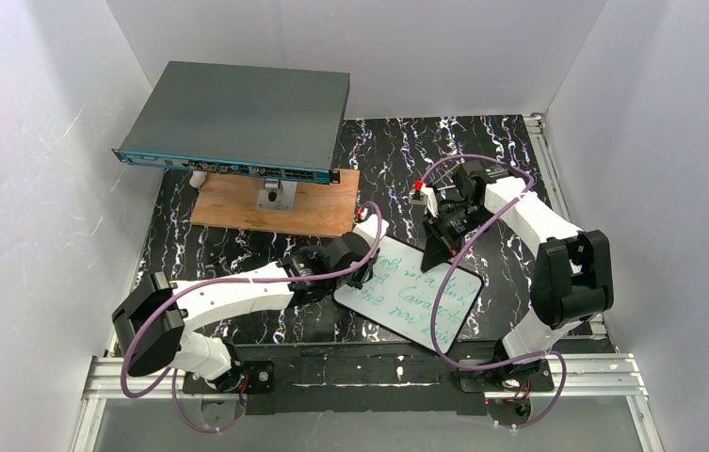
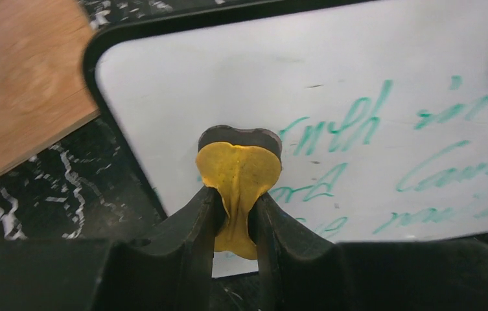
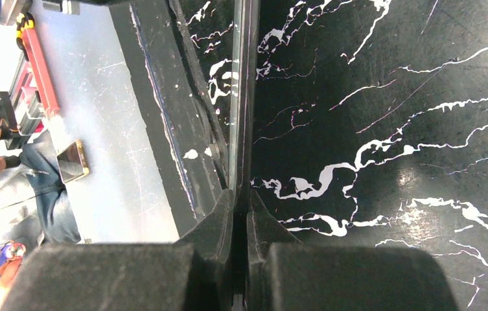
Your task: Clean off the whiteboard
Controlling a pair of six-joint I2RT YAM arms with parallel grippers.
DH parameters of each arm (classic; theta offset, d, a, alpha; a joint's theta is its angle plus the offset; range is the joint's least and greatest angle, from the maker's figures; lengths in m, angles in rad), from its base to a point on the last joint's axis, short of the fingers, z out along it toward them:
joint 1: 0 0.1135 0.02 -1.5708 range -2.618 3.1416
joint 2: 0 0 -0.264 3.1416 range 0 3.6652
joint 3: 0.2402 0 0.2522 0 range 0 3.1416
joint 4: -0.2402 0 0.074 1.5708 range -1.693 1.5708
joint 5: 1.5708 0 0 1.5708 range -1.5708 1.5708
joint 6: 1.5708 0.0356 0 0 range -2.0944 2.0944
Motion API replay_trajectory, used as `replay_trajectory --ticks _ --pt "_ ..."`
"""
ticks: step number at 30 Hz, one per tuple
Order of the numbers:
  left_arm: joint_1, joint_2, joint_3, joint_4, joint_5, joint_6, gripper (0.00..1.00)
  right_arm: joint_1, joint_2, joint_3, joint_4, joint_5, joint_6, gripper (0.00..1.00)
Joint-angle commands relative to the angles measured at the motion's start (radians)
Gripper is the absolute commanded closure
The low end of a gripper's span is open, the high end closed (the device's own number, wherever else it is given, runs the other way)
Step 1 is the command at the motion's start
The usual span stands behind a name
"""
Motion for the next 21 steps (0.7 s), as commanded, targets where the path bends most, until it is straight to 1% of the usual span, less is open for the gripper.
replay_trajectory --ticks 1,3,5,8,16,21 --pt "0.015 0.003 0.007 -0.122 -0.274 -0.083 1.0 0.009 -0.038 0.005 0.025 -0.068 -0.081 0.99" --pt "0.029 -0.02 -0.012 -0.124 -0.301 -0.115 1.0 0.009 -0.037 0.005 0.024 -0.07 -0.081 0.99" --pt "0.041 -0.036 -0.025 -0.12 -0.293 -0.132 1.0 0.008 -0.038 0.005 0.024 -0.07 -0.081 0.99" --pt "0.045 -0.045 -0.036 -0.093 -0.242 -0.125 1.0 0.009 -0.039 0.005 0.024 -0.071 -0.082 0.99" --pt "0.04 -0.084 -0.064 0.031 -0.039 -0.042 1.0 0.009 -0.037 0.005 0.025 -0.071 -0.082 0.99" --pt "0.001 -0.051 -0.031 0.075 -0.008 -0.021 1.0 0.008 -0.034 0.007 0.024 -0.073 -0.081 0.99"
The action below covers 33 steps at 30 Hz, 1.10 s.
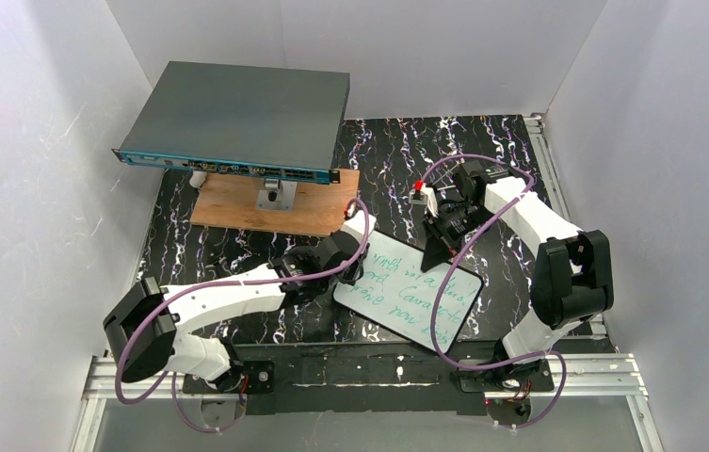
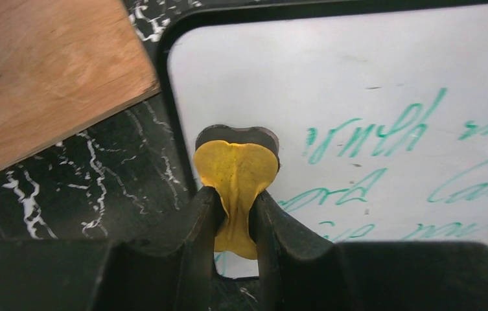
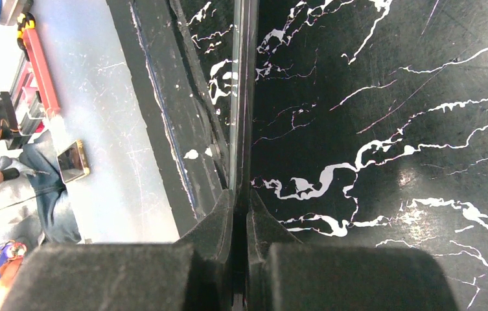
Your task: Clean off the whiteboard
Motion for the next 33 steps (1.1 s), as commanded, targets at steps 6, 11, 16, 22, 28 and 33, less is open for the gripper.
replay_trajectory --ticks 6,11,16,22,28,33 --pt "-0.039 0.041 0.11 0.058 0.057 0.024 1.0 0.009 -0.029 0.005 0.023 -0.07 -0.086 0.99" --pt "0.018 -0.054 0.128 0.01 0.093 -0.041 1.0 0.009 -0.029 0.003 0.027 -0.064 -0.083 0.99" --pt "0.109 -0.146 0.145 -0.088 0.155 -0.098 1.0 0.009 -0.026 0.002 0.03 -0.06 -0.083 0.99" --pt "0.119 -0.186 0.11 -0.085 0.265 -0.102 1.0 0.009 -0.025 0.001 0.033 -0.057 -0.082 0.99" --pt "0.085 -0.111 0.093 -0.077 0.283 -0.078 1.0 0.01 -0.024 0.0 0.035 -0.056 -0.078 0.99" --pt "0.007 0.005 0.154 -0.092 0.145 -0.028 1.0 0.009 -0.025 0.001 0.036 -0.056 -0.077 0.99"
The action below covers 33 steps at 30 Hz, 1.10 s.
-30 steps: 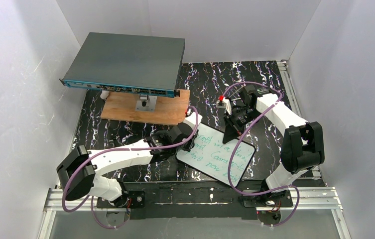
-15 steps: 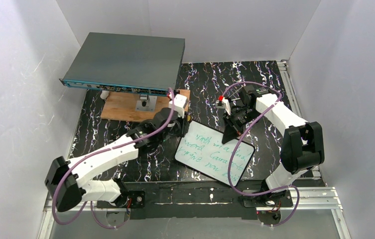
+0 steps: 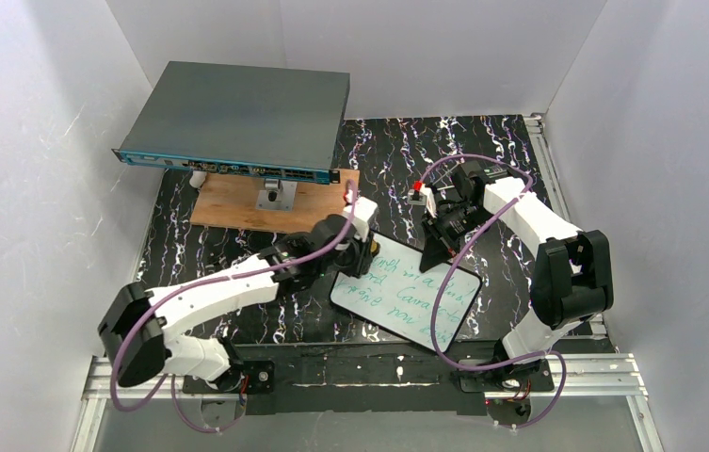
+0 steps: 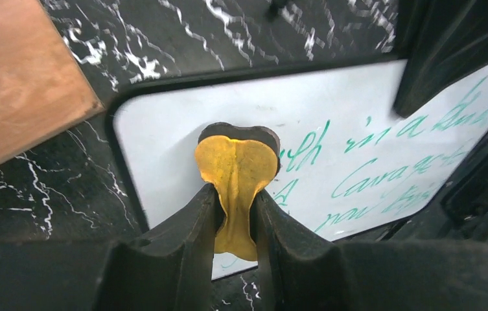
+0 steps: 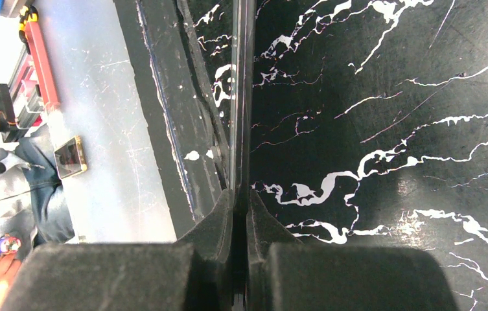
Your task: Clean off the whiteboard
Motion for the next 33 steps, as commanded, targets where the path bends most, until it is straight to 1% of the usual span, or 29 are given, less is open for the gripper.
replay_trajectory --ticks 1,4,6,9,11,13,14,17,20,29,33 --pt "-0.068 0.094 0.069 -0.043 -0.137 0.051 1.0 0.006 -0.023 0.001 0.036 -0.035 -0.044 0.99" --pt "-0.118 0.184 0.149 -0.132 -0.232 0.068 1.0 0.006 -0.023 0.001 0.038 -0.036 -0.044 0.99" --pt "-0.135 0.215 0.169 -0.149 -0.27 0.066 1.0 0.006 -0.023 0.0 0.037 -0.036 -0.044 0.99" --pt "-0.139 0.212 0.157 -0.145 -0.311 0.053 1.0 0.006 -0.023 -0.001 0.038 -0.036 -0.045 0.99" --pt "-0.137 0.19 0.14 -0.143 -0.384 0.049 1.0 0.006 -0.024 0.0 0.038 -0.036 -0.045 0.99" --pt "-0.117 0.17 0.126 -0.156 -0.449 0.034 1.0 0.006 -0.023 0.0 0.038 -0.037 -0.046 0.99" --pt "-0.101 0.162 0.121 -0.163 -0.456 0.024 1.0 0.006 -0.023 0.0 0.038 -0.037 -0.046 0.99" --pt "-0.083 0.152 0.113 -0.158 -0.445 0.022 1.0 0.007 -0.023 -0.001 0.036 -0.037 -0.047 0.99" --pt "-0.086 0.165 0.125 -0.147 -0.392 0.02 1.0 0.006 -0.021 -0.001 0.039 -0.036 -0.046 0.99" --pt "-0.193 0.213 0.193 -0.126 -0.337 0.058 1.0 0.006 -0.017 0.0 0.038 -0.035 -0.044 0.99" --pt "-0.209 0.231 0.189 -0.127 -0.345 0.052 1.0 0.006 -0.016 0.0 0.039 -0.036 -0.044 0.99"
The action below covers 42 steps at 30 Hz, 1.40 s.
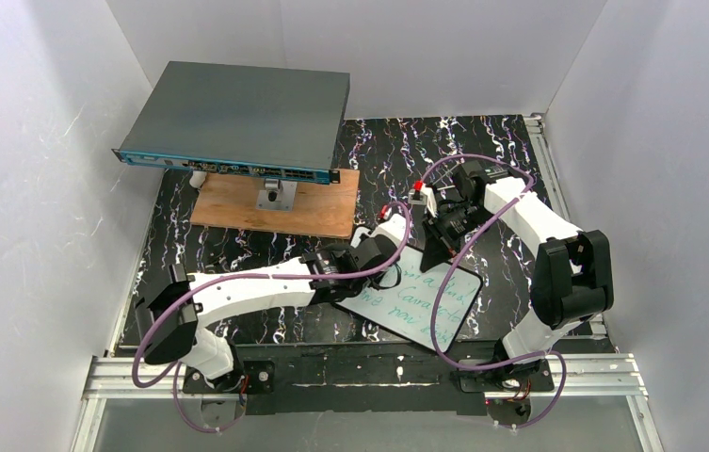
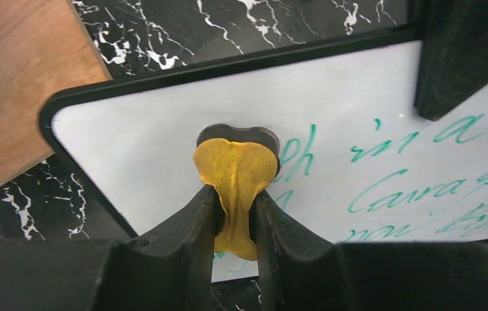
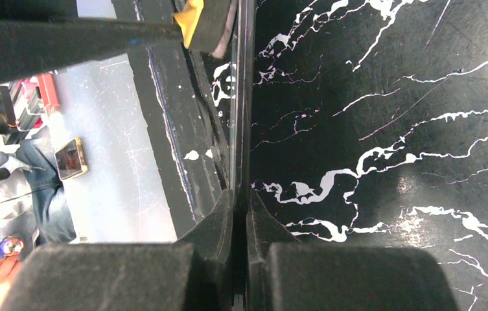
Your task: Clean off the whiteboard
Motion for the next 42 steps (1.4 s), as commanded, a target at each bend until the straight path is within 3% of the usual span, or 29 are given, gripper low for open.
replay_trajectory --ticks 1,7,14,22,28,33,42 --pt "-0.015 0.009 0.025 -0.003 -0.007 -0.002 1.0 0.009 -0.018 0.0 0.036 -0.041 -0.053 0.99" --pt "0.019 -0.019 0.012 -0.09 -0.195 -0.044 1.0 0.009 -0.019 0.0 0.037 -0.041 -0.053 0.99" --pt "0.053 -0.055 -0.02 -0.064 -0.103 -0.059 1.0 0.009 -0.017 0.002 0.035 -0.042 -0.053 0.99" --pt "-0.017 -0.026 -0.003 0.021 -0.035 -0.005 1.0 0.009 -0.013 0.002 0.035 -0.041 -0.055 0.99" --pt "-0.046 0.001 0.004 0.031 -0.053 -0.003 1.0 0.009 -0.013 0.002 0.034 -0.042 -0.055 0.99" --pt "-0.022 -0.028 -0.005 -0.035 -0.21 0.017 1.0 0.009 -0.014 0.002 0.033 -0.043 -0.056 0.99" --pt "0.029 -0.065 -0.025 -0.043 -0.115 -0.003 1.0 0.009 -0.013 0.002 0.033 -0.042 -0.058 0.99"
